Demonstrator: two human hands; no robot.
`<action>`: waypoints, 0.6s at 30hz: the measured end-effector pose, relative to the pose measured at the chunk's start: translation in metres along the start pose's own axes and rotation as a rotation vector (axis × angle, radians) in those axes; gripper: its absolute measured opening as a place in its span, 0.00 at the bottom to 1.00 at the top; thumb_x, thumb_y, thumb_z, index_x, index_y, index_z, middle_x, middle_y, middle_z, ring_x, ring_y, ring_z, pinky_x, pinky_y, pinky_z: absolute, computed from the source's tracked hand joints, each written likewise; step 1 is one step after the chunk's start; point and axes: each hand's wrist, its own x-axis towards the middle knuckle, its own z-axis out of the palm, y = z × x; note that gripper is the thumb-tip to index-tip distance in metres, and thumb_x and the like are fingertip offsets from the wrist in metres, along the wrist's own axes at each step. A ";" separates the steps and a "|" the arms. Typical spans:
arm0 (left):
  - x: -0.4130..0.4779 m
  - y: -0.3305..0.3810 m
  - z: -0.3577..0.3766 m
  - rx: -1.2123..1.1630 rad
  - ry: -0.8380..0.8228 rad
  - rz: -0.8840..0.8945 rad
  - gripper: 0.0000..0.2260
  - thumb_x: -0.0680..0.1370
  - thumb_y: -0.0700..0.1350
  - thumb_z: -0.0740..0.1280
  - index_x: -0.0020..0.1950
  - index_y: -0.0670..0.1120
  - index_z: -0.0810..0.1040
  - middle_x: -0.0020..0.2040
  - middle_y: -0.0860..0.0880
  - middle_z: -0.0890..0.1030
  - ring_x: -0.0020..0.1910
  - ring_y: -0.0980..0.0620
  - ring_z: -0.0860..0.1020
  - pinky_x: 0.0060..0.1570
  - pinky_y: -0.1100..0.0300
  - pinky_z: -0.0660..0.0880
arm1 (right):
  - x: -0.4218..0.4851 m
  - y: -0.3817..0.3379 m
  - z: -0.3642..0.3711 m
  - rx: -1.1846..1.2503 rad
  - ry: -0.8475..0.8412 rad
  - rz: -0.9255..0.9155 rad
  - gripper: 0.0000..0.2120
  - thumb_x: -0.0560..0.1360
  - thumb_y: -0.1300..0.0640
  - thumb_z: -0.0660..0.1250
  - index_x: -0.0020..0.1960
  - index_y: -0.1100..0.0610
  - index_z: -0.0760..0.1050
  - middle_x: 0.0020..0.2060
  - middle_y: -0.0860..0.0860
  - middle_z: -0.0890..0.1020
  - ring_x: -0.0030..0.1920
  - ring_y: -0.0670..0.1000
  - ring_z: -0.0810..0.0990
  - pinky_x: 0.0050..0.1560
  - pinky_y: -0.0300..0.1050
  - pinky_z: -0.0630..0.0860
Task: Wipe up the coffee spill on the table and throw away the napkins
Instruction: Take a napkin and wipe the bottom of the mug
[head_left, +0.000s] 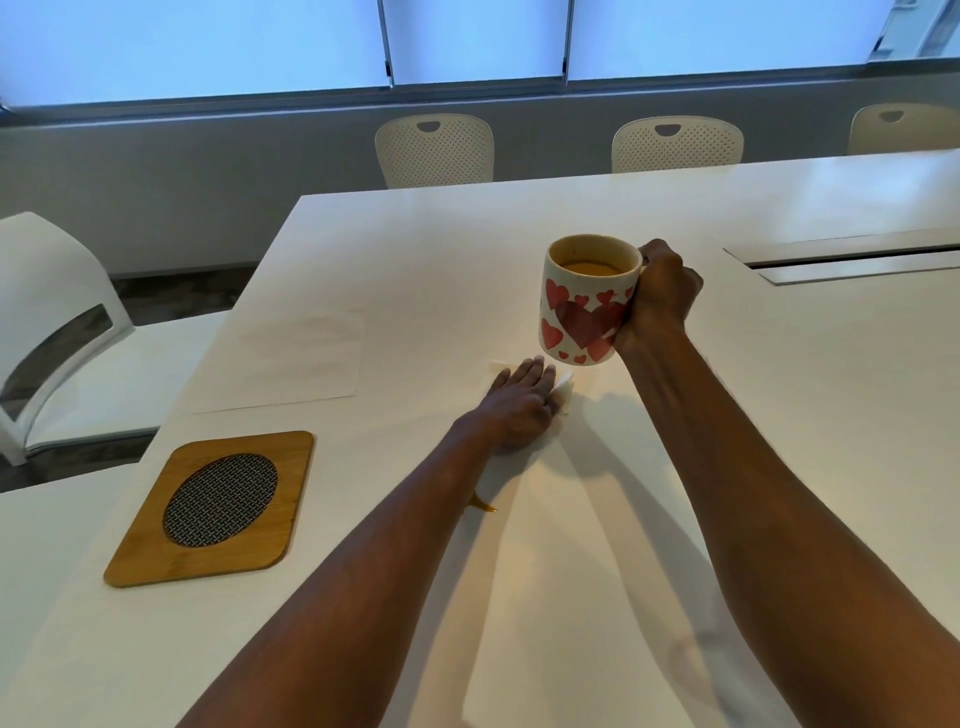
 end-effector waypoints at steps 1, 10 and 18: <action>-0.002 0.002 0.000 0.000 0.001 0.007 0.25 0.84 0.51 0.47 0.79 0.47 0.45 0.80 0.47 0.43 0.78 0.51 0.40 0.74 0.53 0.38 | 0.000 0.000 0.001 -0.001 -0.005 0.002 0.13 0.76 0.58 0.61 0.33 0.54 0.69 0.33 0.51 0.77 0.38 0.51 0.78 0.41 0.45 0.77; -0.022 0.028 0.015 -0.068 0.020 0.093 0.23 0.84 0.47 0.51 0.79 0.46 0.51 0.80 0.46 0.47 0.79 0.50 0.43 0.75 0.53 0.40 | 0.000 -0.003 0.005 0.022 -0.019 -0.018 0.13 0.76 0.58 0.62 0.32 0.54 0.69 0.31 0.49 0.76 0.36 0.50 0.78 0.39 0.44 0.76; -0.051 0.051 0.011 -0.529 -0.136 0.108 0.19 0.83 0.47 0.56 0.74 0.47 0.65 0.73 0.45 0.68 0.70 0.45 0.67 0.70 0.47 0.61 | 0.001 -0.004 0.004 0.050 -0.025 -0.027 0.15 0.75 0.58 0.61 0.30 0.53 0.68 0.28 0.48 0.75 0.34 0.50 0.77 0.38 0.44 0.75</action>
